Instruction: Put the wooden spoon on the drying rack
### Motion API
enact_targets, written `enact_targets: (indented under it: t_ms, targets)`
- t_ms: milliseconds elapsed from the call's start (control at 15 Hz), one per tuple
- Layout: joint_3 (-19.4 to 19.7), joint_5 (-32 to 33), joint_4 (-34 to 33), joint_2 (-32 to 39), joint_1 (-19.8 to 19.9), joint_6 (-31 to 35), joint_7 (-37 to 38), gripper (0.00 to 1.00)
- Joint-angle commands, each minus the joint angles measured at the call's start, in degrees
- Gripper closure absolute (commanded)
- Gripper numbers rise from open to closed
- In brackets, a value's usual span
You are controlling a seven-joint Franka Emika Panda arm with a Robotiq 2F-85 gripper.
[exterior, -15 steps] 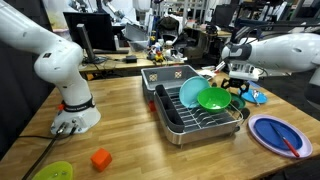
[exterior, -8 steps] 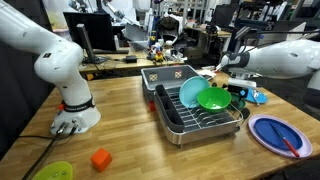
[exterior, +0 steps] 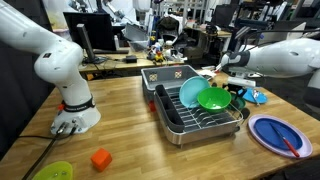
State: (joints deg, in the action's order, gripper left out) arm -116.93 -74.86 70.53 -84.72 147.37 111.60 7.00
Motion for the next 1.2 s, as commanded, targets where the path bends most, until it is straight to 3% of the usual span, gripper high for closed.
enact_targets:
  t_ms: [0,200,333,733,1133]
  targets:
    - [-0.48,-0.54,0.43,0.08,0.05,1.39,0.24,0.71]
    - [-0.41,-0.54,0.48,0.25,-0.05,1.65,0.1,0.93]
    - [-0.18,-0.7,0.7,0.29,-0.32,1.8,-0.14,1.0]
    - [1.95,-2.02,3.97,1.27,-2.5,1.39,-1.41,0.96]
    - [3.94,-5.94,13.56,6.19,-7.49,0.39,-5.56,0.96]
